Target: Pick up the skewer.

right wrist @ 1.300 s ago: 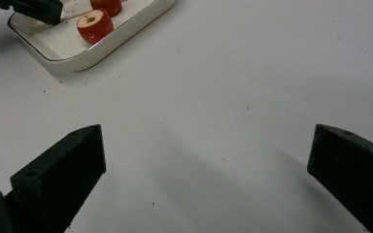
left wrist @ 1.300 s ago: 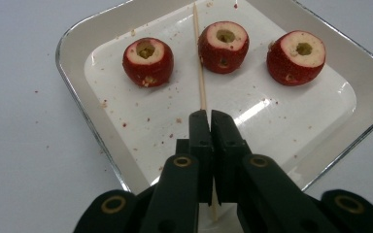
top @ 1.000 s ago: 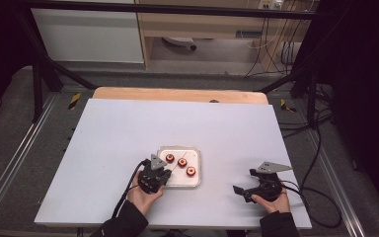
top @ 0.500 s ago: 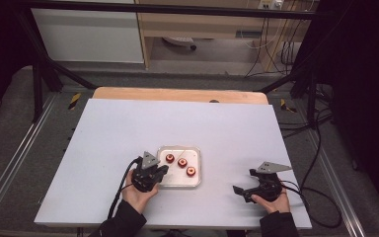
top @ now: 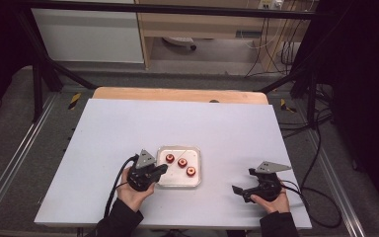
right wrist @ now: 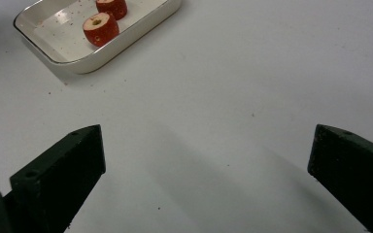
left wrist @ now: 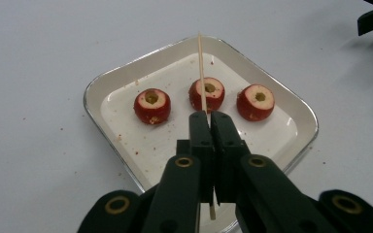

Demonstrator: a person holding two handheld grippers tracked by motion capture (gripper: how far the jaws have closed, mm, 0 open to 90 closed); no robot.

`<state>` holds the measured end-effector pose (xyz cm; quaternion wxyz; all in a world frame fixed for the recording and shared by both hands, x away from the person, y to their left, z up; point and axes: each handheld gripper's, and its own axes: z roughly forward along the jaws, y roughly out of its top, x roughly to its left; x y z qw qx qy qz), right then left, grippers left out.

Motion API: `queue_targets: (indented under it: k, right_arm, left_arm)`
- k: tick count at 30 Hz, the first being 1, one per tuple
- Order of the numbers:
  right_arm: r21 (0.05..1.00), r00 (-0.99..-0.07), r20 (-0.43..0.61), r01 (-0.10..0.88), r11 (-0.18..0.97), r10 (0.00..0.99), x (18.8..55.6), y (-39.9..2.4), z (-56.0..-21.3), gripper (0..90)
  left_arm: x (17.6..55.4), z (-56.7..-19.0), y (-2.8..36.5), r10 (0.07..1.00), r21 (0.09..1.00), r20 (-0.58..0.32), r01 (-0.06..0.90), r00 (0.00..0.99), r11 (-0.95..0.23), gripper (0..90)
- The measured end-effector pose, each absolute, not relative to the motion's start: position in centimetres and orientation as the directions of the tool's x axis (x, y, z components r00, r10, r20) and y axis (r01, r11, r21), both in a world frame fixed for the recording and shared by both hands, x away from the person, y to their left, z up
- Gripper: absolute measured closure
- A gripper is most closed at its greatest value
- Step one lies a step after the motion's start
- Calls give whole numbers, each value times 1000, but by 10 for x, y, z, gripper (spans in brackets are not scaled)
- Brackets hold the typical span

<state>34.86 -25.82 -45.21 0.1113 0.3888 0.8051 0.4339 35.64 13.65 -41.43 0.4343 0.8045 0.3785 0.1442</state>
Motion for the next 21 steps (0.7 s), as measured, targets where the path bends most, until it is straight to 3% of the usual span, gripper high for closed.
queue_targets:
  k: [15, 21]
  right_arm:
    - [771, -709, 54, 477, 421, 704, 348, -230, -440, 8]
    - [776, -745, -17, 411, 478, 667, 348, -212, -429, 28]
  left_arm:
    - [363, -404, 147, 660, 789, -73, 448, 748, -420, 885]
    - [366, -399, 145, 623, 774, -53, 427, 780, -468, 885]
